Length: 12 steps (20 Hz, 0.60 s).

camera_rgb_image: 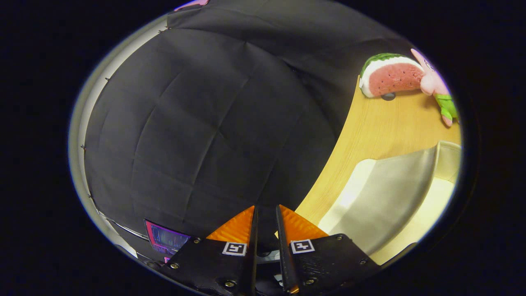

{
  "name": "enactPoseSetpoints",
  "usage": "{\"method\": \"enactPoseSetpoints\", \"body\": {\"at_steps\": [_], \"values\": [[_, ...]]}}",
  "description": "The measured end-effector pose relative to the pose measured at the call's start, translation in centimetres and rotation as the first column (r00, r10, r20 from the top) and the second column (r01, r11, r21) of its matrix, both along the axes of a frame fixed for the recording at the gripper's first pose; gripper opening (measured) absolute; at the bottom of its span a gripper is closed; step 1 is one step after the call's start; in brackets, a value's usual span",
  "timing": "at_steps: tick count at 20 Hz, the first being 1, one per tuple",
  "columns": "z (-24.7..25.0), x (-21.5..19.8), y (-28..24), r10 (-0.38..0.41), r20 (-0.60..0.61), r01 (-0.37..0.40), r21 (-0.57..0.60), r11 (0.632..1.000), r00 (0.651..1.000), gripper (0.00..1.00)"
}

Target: Open the storage box then place both shoes into the box .Put the left shoe in first, then the right shoe, with the right side of both shoes facing outward in a uniform manner.

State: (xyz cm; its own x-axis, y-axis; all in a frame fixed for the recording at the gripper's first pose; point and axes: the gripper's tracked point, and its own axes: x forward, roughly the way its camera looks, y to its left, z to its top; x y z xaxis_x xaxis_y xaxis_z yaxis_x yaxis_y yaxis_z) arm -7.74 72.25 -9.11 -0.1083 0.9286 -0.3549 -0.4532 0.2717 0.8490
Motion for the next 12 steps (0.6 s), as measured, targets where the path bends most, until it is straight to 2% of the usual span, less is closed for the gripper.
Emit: {"method": "enactPoseSetpoints", "body": {"at_steps": [4,7,12], "values": [[1.2,2.2,-6.7,-0.083,0.115,0.084,0.001,0.996,0.99,0.25],[1.4,3.4,-12.1,-0.167,0.194,0.172,-0.011,0.985,0.967,0.25],[0.3,5.2,-20.3,-0.262,0.23,0.276,-0.033,0.96,0.937,0.25]]}}
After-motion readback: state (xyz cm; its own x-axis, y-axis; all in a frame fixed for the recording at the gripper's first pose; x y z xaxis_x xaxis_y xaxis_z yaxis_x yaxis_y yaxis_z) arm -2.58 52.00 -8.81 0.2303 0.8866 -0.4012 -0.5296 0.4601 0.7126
